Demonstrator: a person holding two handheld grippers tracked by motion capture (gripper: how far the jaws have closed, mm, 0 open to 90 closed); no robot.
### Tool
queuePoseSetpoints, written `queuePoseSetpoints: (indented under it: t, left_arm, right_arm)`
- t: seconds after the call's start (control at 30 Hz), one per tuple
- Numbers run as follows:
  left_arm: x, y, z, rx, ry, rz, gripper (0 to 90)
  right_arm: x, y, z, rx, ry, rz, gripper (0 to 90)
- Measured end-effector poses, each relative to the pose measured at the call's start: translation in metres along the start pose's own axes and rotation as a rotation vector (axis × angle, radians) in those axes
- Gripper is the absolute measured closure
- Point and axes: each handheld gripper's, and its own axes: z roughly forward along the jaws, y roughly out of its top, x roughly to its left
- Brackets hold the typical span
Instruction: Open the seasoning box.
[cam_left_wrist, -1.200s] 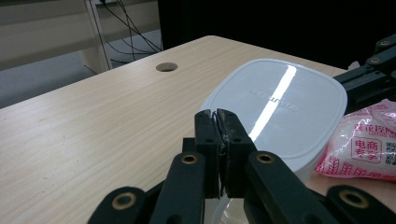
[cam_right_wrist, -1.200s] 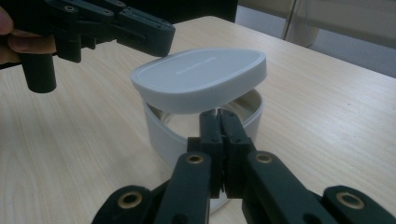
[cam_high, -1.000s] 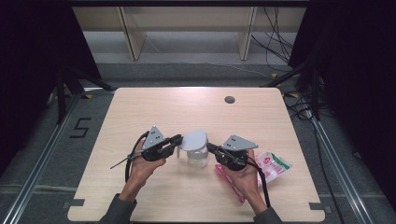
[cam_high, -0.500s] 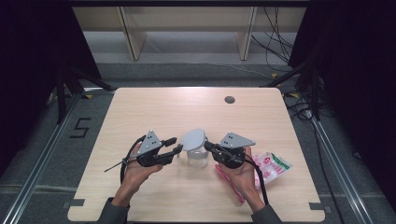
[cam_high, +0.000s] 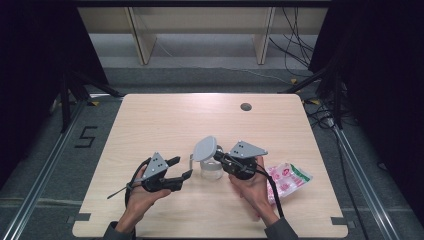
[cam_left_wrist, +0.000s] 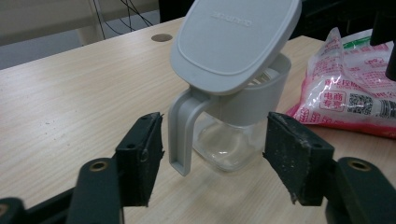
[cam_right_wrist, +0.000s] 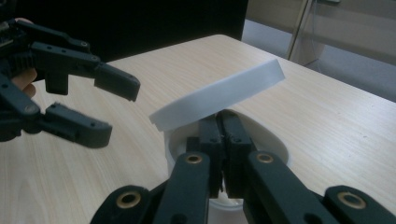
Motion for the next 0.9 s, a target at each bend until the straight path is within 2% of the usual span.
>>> queuePoseSetpoints:
  t: [0.07, 0.1, 0.13, 0.17, 0.23, 0.33, 0.37, 0.4, 0.5, 0.53, 0.6, 0.63, 0.67, 0.7, 0.73, 0.77, 0.8, 0.83, 0.87, 0.9]
  left_arm:
    - [-0.002, -0.002, -0.001, -0.011, -0.006, 0.003, 33.0]
    - [-0.005, -0.004, -0.002, -0.005, -0.006, 0.007, 32.6]
    - [-0.006, -0.005, -0.003, 0.0, -0.005, 0.009, 32.3]
    - [-0.008, -0.007, -0.003, 0.003, -0.008, 0.008, 31.7]
    - [-0.011, -0.011, -0.004, -0.01, -0.011, 0.009, 30.9]
    - [-0.013, -0.016, -0.006, 0.008, 0.003, 0.016, 30.7]
    - [-0.013, -0.017, -0.007, 0.008, 0.004, 0.012, 30.5]
    - [-0.012, -0.019, -0.007, 0.002, -0.002, 0.015, 30.3]
    - [-0.012, -0.022, -0.009, 0.009, 0.0, 0.015, 30.0]
    - [-0.012, -0.024, -0.009, 0.01, 0.002, 0.015, 29.8]
    - [-0.013, -0.025, -0.009, 0.017, -0.002, 0.018, 29.8]
    - [-0.013, -0.026, -0.009, 0.014, -0.004, 0.019, 29.8]
    - [-0.013, -0.026, -0.009, 0.011, -0.005, 0.019, 29.7]
    - [-0.013, -0.027, -0.008, 0.003, -0.004, 0.018, 29.8]
    - [-0.014, -0.026, -0.009, 0.02, -0.004, 0.019, 29.8]
    - [-0.014, -0.026, -0.009, 0.021, -0.005, 0.019, 29.7]
    - [-0.014, -0.027, -0.008, 0.002, -0.008, 0.018, 29.7]
    - [-0.014, -0.027, -0.009, 0.009, -0.007, 0.018, 29.7]
    - [-0.013, -0.027, -0.008, -0.007, -0.008, 0.016, 29.7]
    - [-0.013, -0.028, -0.009, 0.01, -0.005, 0.016, 29.7]
  right_arm:
    - [0.002, 0.001, 0.001, -0.006, -0.006, 0.005, 89.2]
    - [0.002, 0.002, 0.003, -0.027, -0.002, -0.011, 89.1]
    - [0.003, 0.003, 0.002, -0.018, -0.013, -0.017, 89.0]
    - [0.005, 0.003, 0.003, -0.021, -0.011, 0.003, 89.0]
    - [0.006, 0.005, 0.004, -0.013, 0.008, -0.016, 89.0]
    - [0.007, 0.007, 0.006, -0.024, -0.014, -0.059, 89.0]
    - [0.01, 0.007, 0.007, -0.024, -0.004, -0.028, 89.0]
    - [0.01, 0.008, 0.006, -0.008, 0.006, -0.029, 89.0]
    - [0.013, 0.009, 0.008, -0.02, 0.006, -0.042, 88.9]
    - [0.017, 0.009, 0.009, -0.016, 0.013, -0.018, 89.0]
    - [0.018, 0.009, 0.009, -0.009, 0.022, -0.018, 89.0]
    - [0.017, 0.01, 0.011, -0.025, 0.021, -0.044, 89.0]
    - [0.019, 0.009, 0.012, -0.031, 0.017, -0.04, 89.0]
    - [0.02, 0.01, 0.012, -0.017, 0.03, -0.041, 89.0]
    - [0.021, 0.01, 0.013, -0.031, 0.03, -0.065, 88.9]
    - [0.022, 0.01, 0.013, -0.013, 0.056, -0.048, 88.8]
    - [0.026, 0.01, 0.012, -0.023, 0.042, -0.033, 88.7]
    - [0.026, 0.01, 0.012, -0.023, 0.042, -0.033, 88.7]
    - [0.026, 0.01, 0.012, -0.01, 0.053, -0.022, 88.7]
    - [0.026, 0.011, 0.012, -0.012, 0.054, -0.03, 88.6]
